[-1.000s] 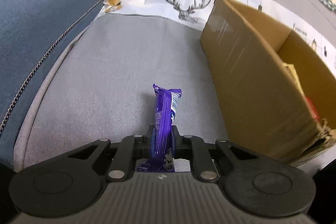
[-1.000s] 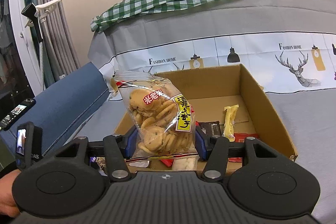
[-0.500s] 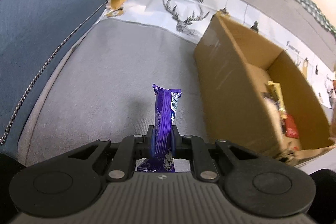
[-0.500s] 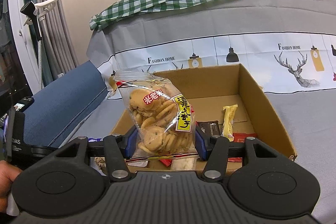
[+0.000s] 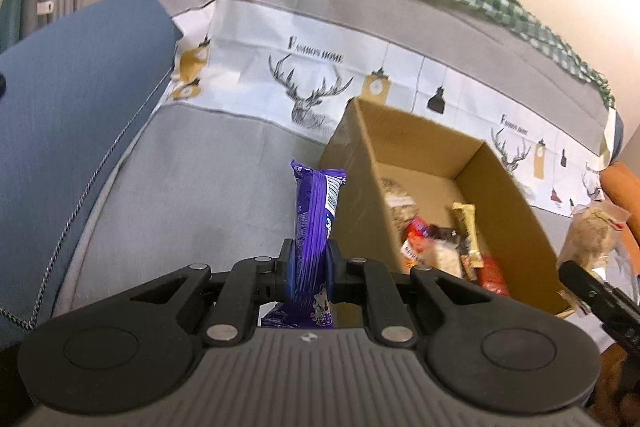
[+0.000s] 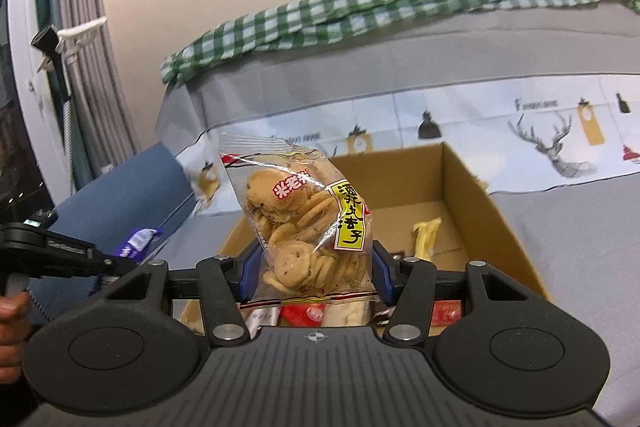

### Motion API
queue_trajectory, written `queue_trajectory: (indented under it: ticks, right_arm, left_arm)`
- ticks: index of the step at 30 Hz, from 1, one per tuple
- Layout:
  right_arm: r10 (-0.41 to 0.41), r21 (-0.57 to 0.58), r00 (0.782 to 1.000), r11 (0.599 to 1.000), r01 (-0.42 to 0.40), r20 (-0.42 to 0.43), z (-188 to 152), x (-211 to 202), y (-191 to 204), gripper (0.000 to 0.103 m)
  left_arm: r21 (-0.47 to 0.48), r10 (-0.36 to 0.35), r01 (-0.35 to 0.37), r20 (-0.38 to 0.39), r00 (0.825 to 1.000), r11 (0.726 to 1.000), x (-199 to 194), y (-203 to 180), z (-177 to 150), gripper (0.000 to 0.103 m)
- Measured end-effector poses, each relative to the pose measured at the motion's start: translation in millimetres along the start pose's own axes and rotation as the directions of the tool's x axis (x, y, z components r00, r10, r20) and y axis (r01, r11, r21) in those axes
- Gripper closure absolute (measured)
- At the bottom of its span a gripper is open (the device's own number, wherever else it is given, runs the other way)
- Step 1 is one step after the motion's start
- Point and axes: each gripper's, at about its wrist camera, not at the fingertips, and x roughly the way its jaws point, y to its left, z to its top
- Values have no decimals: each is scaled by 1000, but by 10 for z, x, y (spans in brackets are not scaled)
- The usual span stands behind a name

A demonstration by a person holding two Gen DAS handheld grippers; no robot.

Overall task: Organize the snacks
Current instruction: 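Lift and carry the chocolate bar and rice-cracker bag over the box with both grippers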

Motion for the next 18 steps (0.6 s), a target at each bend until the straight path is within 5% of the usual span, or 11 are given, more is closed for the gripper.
queue_trajectory:
  ticks: [7,18]
  right_arm:
    - [-83,29,995,996,81,58,69,-14,-34,47]
    - [-279,149,943,956,254,183,117,156,-307,47]
  left_arm:
    - [53,-22,21,26,999,998,-112,-233,149,88]
    - [182,-67,58,43,997,982,47,-820,226,88]
